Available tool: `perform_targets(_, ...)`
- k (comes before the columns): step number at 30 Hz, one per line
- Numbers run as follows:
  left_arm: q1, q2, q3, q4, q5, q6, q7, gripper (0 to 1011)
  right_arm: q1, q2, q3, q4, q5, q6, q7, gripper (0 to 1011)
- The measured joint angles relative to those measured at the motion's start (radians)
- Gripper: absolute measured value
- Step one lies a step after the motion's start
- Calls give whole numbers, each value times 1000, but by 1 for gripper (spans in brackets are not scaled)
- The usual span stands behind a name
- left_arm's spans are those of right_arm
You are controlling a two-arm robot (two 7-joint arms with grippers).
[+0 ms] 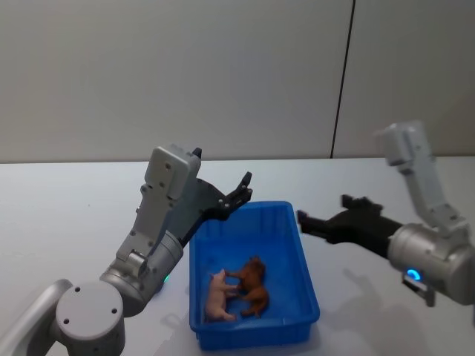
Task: Pick up the two dolls from the table and place them into the box.
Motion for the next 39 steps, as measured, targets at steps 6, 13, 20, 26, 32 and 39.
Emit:
perform_targets(6, 0, 1, -1, 0, 0, 2, -3, 1001, -25, 23, 39, -24, 38, -14, -68, 1001)
perform_targets(13, 10, 21, -16, -16, -36, 38, -18, 1001, -55, 47, 86, -48, 81, -31, -149, 1001)
perform_targets(20, 41, 61, -41, -55, -103, 105, -7, 1001, -85, 68, 139, -67, 129, -51, -237, 1001)
perform_targets(26, 81, 111, -70, -99, -176, 173, 29, 1001, -104, 83, 176, -76, 162, -67, -291, 1001)
perform_targets(32, 131, 167, -100, -141, -253, 239, 68, 1001, -119, 94, 205, -82, 188, -81, -333, 1001)
perform_targets(39, 180, 220, -128, -163, -341, 304, 99, 1001, -128, 101, 223, -87, 203, -89, -357, 1001)
